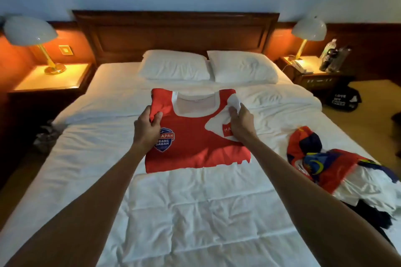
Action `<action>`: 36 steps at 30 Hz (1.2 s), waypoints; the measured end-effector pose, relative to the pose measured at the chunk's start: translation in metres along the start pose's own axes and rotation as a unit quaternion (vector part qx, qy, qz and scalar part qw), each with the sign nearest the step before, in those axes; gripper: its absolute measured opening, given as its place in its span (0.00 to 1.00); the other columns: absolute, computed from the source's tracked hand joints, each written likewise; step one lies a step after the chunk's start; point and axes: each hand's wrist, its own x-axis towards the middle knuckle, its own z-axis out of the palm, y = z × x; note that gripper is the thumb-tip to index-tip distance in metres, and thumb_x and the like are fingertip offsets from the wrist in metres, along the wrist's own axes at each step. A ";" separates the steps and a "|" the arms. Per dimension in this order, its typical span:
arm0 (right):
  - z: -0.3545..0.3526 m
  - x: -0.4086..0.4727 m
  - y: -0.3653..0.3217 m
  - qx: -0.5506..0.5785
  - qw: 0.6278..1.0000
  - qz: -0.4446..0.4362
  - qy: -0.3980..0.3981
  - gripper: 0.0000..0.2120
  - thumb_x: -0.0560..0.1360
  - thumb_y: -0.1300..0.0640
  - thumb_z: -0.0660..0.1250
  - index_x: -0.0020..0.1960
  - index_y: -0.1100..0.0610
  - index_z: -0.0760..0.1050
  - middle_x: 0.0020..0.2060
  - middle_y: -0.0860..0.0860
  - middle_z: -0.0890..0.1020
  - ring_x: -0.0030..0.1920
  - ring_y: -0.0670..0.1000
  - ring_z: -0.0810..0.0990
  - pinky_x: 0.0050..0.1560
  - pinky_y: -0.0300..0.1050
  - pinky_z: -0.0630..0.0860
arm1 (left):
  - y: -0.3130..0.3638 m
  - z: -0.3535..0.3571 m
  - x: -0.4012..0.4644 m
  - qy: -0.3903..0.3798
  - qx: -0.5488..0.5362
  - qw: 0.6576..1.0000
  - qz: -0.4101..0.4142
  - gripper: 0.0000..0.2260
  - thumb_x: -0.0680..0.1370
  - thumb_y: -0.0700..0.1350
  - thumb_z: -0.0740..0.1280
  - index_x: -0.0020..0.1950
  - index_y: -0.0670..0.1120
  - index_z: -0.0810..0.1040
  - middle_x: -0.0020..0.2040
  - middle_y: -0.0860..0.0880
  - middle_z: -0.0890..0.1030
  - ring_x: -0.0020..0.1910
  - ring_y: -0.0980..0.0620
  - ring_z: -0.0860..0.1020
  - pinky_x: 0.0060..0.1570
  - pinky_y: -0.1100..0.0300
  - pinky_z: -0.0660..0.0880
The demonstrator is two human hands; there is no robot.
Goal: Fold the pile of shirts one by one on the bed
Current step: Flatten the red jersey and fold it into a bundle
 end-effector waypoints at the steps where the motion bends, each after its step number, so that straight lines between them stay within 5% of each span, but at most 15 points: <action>1: -0.009 0.006 -0.023 0.001 1.000 -0.004 0.001 0.17 0.83 0.53 0.56 0.64 0.64 0.72 0.58 0.63 0.80 0.60 0.64 0.77 0.59 0.55 0.73 | 0.021 -0.016 0.007 0.004 0.000 1.000 0.006 0.11 0.83 0.46 0.63 0.58 0.39 0.76 0.50 0.39 0.82 0.48 0.41 0.80 0.47 0.51 0.75; 5: -0.037 0.015 -0.099 0.026 0.999 -0.028 0.001 0.19 0.84 0.50 0.55 0.67 0.61 0.72 0.61 0.60 0.79 0.61 0.62 0.77 0.64 0.58 0.74 | 0.089 -0.072 0.019 0.032 0.007 0.999 0.013 0.14 0.84 0.47 0.61 0.65 0.41 0.74 0.59 0.42 0.80 0.49 0.52 0.76 0.47 0.60 0.72; 13: -0.040 -0.012 -0.178 0.080 0.991 -0.091 -0.060 0.20 0.83 0.48 0.56 0.69 0.60 0.71 0.61 0.58 0.80 0.59 0.59 0.80 0.58 0.53 0.78 | 0.127 -0.167 -0.010 0.118 0.054 0.992 -0.001 0.13 0.83 0.46 0.62 0.65 0.43 0.77 0.58 0.42 0.81 0.56 0.45 0.78 0.49 0.60 0.68; 16: -0.021 -0.041 -0.204 0.095 0.982 -0.114 -0.116 0.19 0.84 0.50 0.56 0.68 0.60 0.71 0.58 0.57 0.80 0.57 0.57 0.80 0.52 0.47 0.77 | 0.120 -0.212 -0.041 0.167 0.073 0.983 -0.016 0.11 0.83 0.46 0.63 0.60 0.42 0.78 0.53 0.44 0.81 0.50 0.48 0.79 0.45 0.63 0.69; 18: -0.001 -0.064 -0.223 0.115 0.972 -0.132 -0.158 0.18 0.84 0.49 0.56 0.67 0.59 0.71 0.57 0.58 0.81 0.54 0.57 0.81 0.54 0.50 0.79 | 0.116 -0.248 -0.069 0.202 0.092 0.974 -0.035 0.10 0.83 0.45 0.63 0.60 0.41 0.78 0.51 0.45 0.81 0.46 0.50 0.79 0.41 0.67 0.69; 20: 0.025 -0.097 -0.250 0.121 0.959 -0.155 -0.204 0.19 0.83 0.47 0.56 0.67 0.59 0.71 0.57 0.59 0.81 0.54 0.58 0.82 0.56 0.55 0.80 | 0.108 -0.292 -0.102 0.240 0.103 0.964 -0.058 0.12 0.82 0.44 0.64 0.61 0.39 0.77 0.54 0.40 0.82 0.52 0.42 0.79 0.47 0.61 0.69; 23: 0.066 -0.160 -0.299 0.124 0.935 -0.211 -0.256 0.20 0.83 0.47 0.56 0.66 0.61 0.72 0.56 0.59 0.81 0.55 0.60 0.80 0.58 0.58 0.78 | 0.092 -0.366 -0.162 0.296 0.138 0.941 -0.088 0.14 0.82 0.44 0.64 0.64 0.37 0.77 0.59 0.37 0.81 0.58 0.38 0.78 0.49 0.58 0.68; 29: 0.148 -0.332 -0.395 0.143 0.866 -0.311 -0.365 0.16 0.83 0.50 0.57 0.55 0.61 0.76 0.48 0.59 0.83 0.48 0.58 0.81 0.48 0.51 0.78 | 0.066 -0.513 -0.323 0.415 0.141 0.886 -0.151 0.11 0.83 0.45 0.63 0.62 0.42 0.78 0.55 0.45 0.82 0.53 0.47 0.80 0.46 0.61 0.71; 36: 0.211 -0.600 -0.475 0.192 0.750 -0.388 -0.500 0.18 0.85 0.48 0.53 0.48 0.58 0.75 0.38 0.54 0.81 0.37 0.53 0.81 0.34 0.39 0.72 | 0.057 -0.660 -0.558 0.534 0.196 0.791 -0.224 0.11 0.83 0.46 0.63 0.64 0.46 0.77 0.56 0.46 0.83 0.52 0.48 0.80 0.54 0.55 0.76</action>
